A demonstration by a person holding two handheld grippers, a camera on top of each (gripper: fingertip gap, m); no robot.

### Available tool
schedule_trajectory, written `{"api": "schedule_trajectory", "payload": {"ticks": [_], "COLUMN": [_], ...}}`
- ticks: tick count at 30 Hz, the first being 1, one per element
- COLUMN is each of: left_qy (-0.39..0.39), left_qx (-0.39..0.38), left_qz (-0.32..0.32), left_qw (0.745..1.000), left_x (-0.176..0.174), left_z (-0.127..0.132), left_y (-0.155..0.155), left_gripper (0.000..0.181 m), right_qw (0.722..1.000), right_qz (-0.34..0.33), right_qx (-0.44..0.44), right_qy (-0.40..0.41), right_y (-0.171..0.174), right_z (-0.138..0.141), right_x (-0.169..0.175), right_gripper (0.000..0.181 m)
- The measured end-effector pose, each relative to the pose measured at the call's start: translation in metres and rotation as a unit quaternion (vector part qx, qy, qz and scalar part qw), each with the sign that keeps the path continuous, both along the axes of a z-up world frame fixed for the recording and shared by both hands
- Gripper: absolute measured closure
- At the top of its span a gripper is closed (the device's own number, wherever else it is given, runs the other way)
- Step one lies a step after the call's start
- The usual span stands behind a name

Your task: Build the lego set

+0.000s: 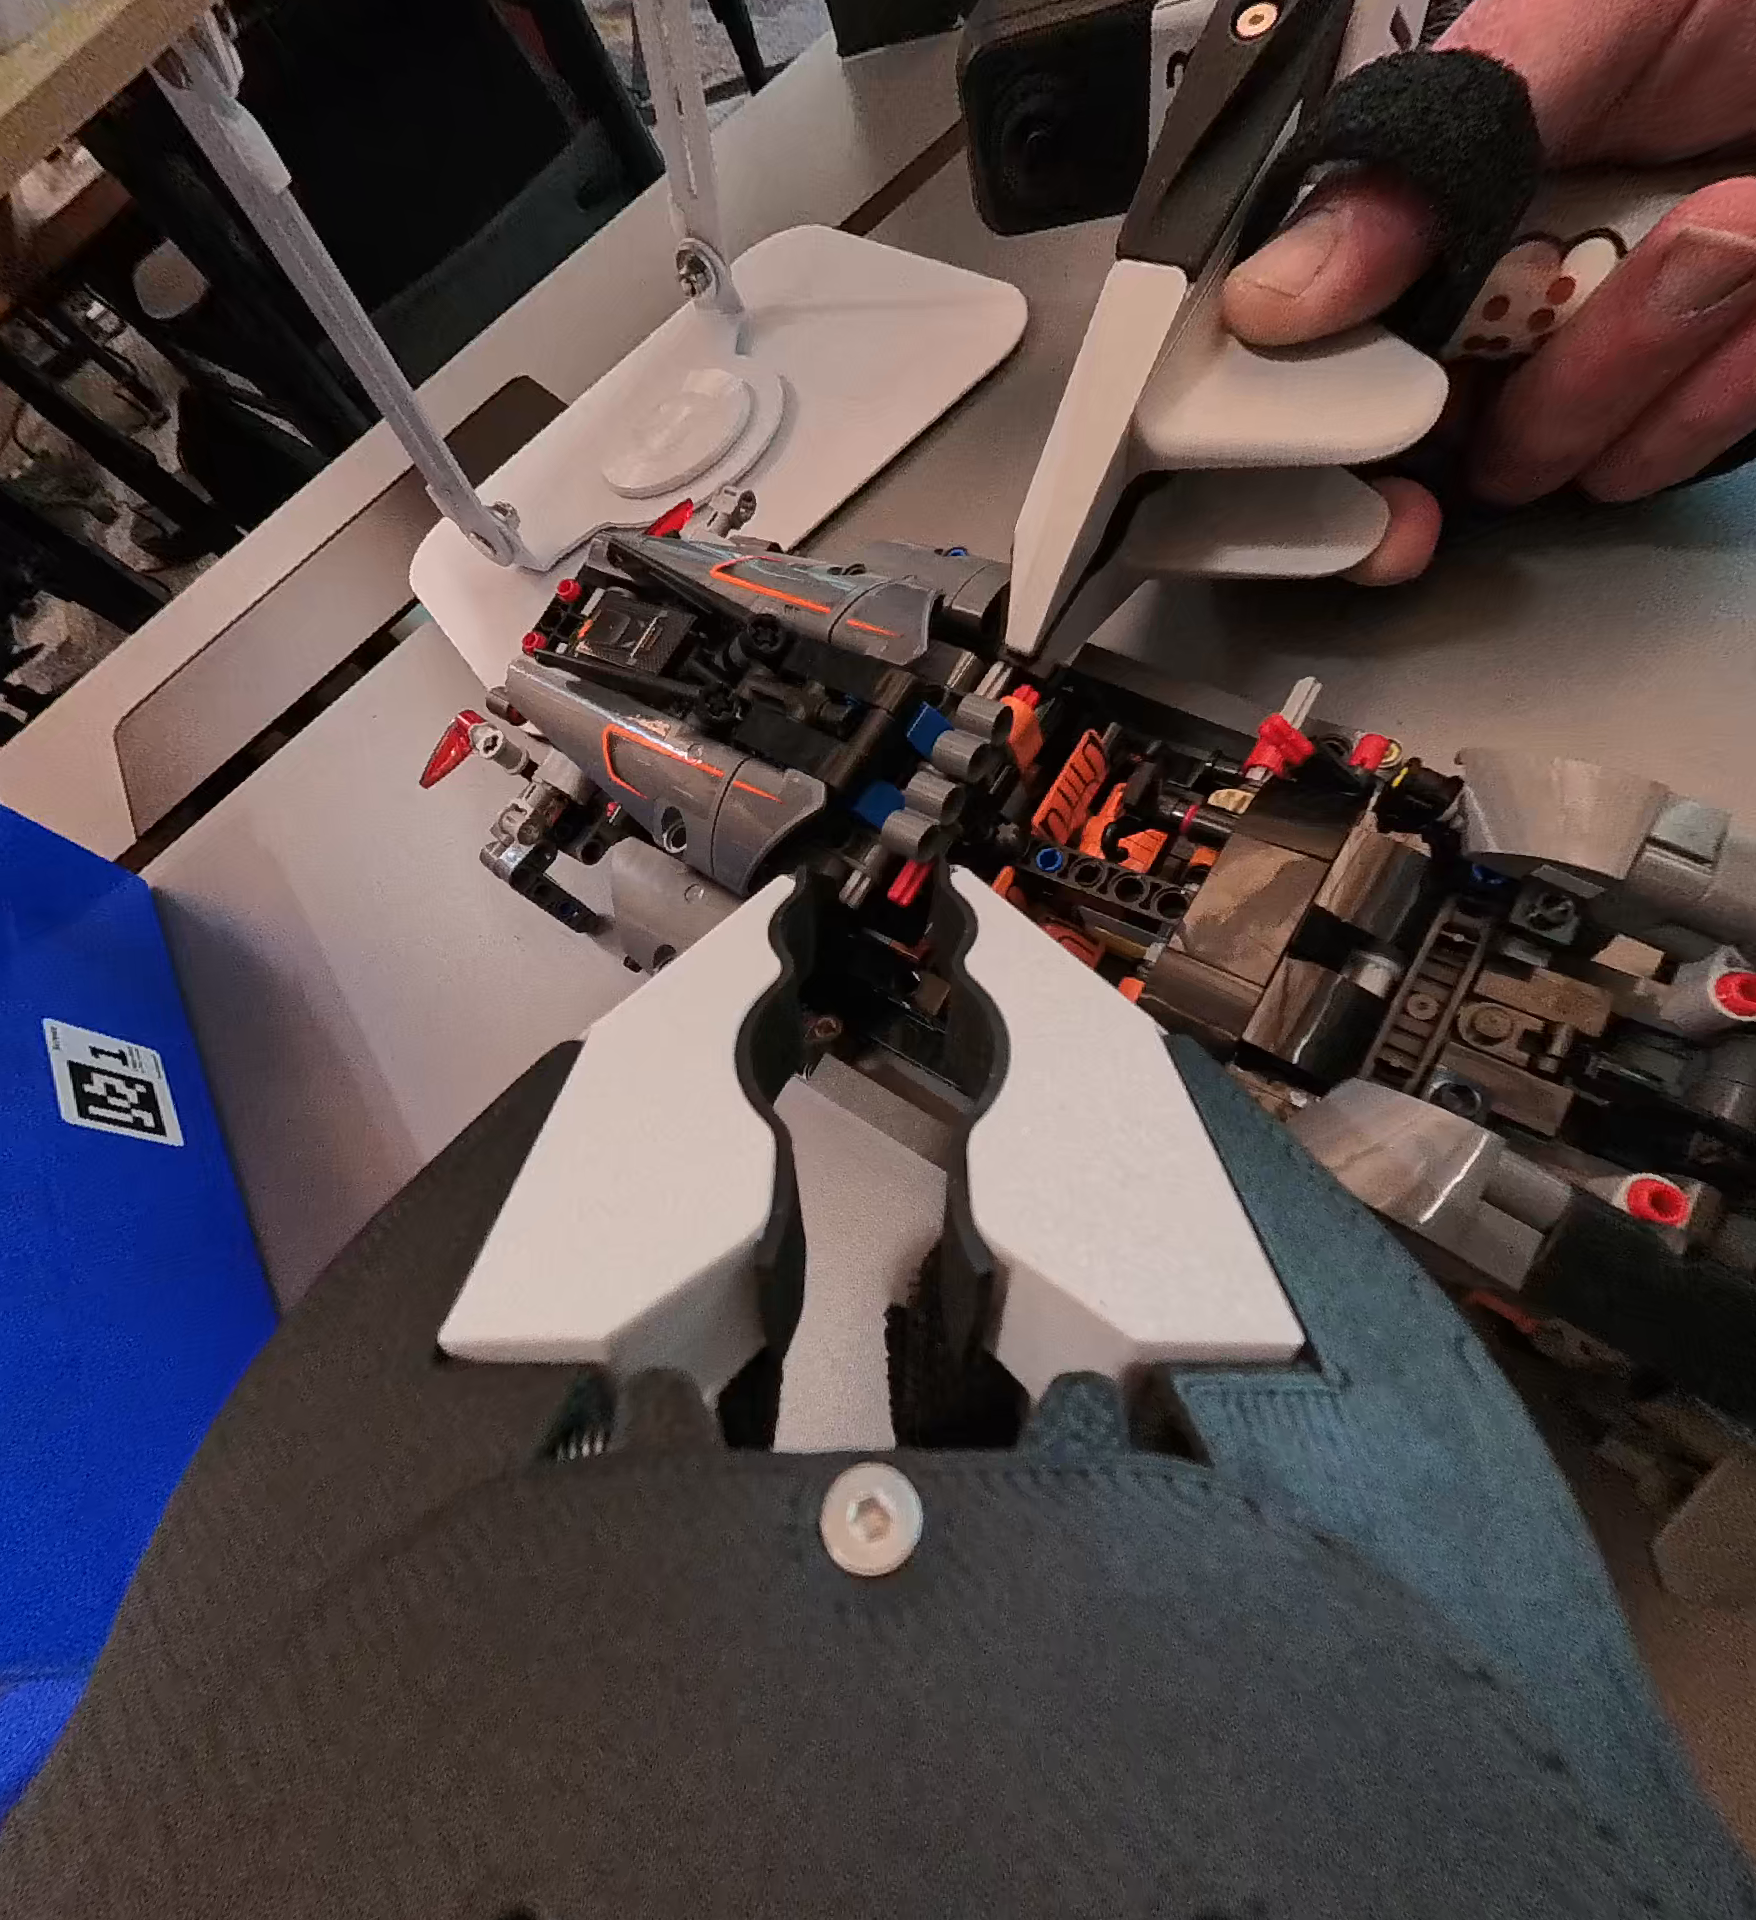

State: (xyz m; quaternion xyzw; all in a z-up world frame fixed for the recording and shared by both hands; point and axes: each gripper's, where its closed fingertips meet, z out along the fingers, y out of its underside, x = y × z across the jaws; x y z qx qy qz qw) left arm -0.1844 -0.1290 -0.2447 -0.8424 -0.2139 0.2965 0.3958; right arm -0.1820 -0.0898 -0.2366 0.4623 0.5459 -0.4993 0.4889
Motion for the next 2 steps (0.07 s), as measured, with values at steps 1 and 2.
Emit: {"api": "schedule_trajectory", "payload": {"ticks": [1,2], "left_qy": [0.001,0.002], "left_qx": [-0.002,-0.002], "left_qz": [0.001,0.002], "left_qw": [1.000,1.000], "left_x": [-0.0003,-0.0004], "left_z": [0.0000,0.0000], "left_y": [-0.0004,-0.0004], "left_gripper": [0.162,0.162], "right_qw": [1.000,1.000], "right_qz": [0.001,0.000], "right_qx": [0.000,0.000], "right_qy": [0.000,0.000], "right_y": [-0.0003,-0.0005], "right_z": [0.0000,-0.0001], "right_x": [-0.0003,-0.0004], "right_gripper": [0.179,0.179]}}
